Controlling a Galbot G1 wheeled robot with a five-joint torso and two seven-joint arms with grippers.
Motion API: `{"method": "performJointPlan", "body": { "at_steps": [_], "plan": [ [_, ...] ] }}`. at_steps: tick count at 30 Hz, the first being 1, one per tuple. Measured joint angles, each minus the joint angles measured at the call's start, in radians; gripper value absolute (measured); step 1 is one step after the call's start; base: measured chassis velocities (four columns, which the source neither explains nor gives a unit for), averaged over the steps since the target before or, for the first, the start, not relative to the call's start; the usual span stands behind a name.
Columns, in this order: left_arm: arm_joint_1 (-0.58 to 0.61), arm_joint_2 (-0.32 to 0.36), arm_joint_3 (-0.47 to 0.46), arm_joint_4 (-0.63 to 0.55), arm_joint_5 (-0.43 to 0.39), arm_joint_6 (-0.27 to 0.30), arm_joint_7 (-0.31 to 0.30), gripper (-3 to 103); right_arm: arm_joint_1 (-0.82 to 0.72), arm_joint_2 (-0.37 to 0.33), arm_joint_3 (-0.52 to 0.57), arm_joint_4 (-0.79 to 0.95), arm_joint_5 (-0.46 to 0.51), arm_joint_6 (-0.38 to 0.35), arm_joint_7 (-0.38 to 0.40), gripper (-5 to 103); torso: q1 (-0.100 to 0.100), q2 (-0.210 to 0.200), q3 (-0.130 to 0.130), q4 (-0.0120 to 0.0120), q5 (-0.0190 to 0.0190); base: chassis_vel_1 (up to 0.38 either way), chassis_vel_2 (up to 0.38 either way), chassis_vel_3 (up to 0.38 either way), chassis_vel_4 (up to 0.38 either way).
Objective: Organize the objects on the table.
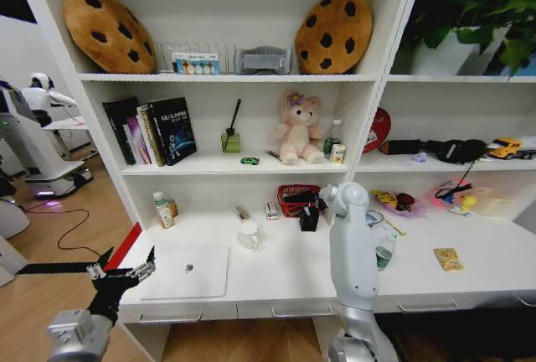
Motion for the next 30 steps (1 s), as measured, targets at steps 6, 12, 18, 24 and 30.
{"method": "performJointPlan", "body": {
  "at_steps": [6,12,18,24,30],
  "plan": [
    [0.0,0.0,0.0,0.0,0.0,0.0,0.0,100,-0.086,0.0,-0.03,0.015,0.087,-0.002,-0.011,12,0.0,0.0,0.0,-0.0001,0.0002,0.0,0.0,0.0,0.0],
    [0.0,0.0,0.0,0.0,0.0,0.0,0.0,100,-0.105,0.0,-0.041,0.001,0.121,0.003,-0.042,12,0.0,0.0,0.0,0.0001,0.0002,0.0,0.0,0.0,0.0],
    [0.0,0.0,0.0,0.0,0.0,0.0,0.0,100,-0.065,0.0,0.001,-0.049,0.117,0.015,-0.068,12,0.0,0.0,0.0,0.0001,0.0001,0.0,0.0,0.0,0.0],
    [0.0,0.0,0.0,0.0,0.0,0.0,0.0,100,-0.061,0.0,0.006,-0.096,0.078,0.052,-0.123,12,0.0,0.0,0.0,0.0,0.0,0.0,0.0,0.0,0.0],
    [0.0,0.0,0.0,0.0,0.0,0.0,0.0,100,-0.068,0.0,0.007,-0.125,0.062,0.088,-0.189,21,0.0,0.0,0.0,0.0,0.0001,0.0,0.0,0.0,0.0]
  ]
}}
